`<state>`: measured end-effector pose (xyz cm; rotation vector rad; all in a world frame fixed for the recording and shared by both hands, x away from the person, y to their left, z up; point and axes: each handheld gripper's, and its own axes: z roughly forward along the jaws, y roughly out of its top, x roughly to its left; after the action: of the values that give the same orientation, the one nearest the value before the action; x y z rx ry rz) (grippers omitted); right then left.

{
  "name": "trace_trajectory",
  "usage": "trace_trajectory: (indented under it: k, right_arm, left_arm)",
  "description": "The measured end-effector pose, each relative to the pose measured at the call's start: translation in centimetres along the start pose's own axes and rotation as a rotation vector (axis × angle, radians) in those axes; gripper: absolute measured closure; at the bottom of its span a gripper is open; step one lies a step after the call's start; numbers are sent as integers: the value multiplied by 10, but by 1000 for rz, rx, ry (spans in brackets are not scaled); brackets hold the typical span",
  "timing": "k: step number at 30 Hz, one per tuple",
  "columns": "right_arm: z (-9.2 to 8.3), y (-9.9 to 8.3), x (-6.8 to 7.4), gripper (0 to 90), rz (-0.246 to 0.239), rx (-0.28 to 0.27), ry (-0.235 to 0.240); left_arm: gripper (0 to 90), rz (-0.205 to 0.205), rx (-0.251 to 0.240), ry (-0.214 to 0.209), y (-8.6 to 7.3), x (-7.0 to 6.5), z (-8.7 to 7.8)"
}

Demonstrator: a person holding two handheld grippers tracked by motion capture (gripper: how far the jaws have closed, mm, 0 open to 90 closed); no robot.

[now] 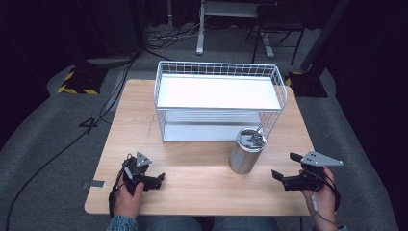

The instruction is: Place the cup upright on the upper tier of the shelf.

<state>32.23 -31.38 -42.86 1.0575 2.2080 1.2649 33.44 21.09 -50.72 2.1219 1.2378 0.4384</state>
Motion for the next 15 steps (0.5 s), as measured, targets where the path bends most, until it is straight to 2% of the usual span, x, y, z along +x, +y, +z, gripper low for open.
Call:
trace_trajectory:
  k: [4,8,12,15]
  right_arm:
    - [-2,3,2,0,-3,-27,16]
    - [-2,5,6,0,-3,-64,52]
    - [4,9,12,0,-15,-92,96]
    - [8,12,16,0,-33,-97,100]
  left_arm:
    - [2,0,0,0,0,0,0]
    - [2,0,0,0,0,0,0]
    - [2,0,0,0,0,0,0]
    - [2,0,0,0,0,0,0]
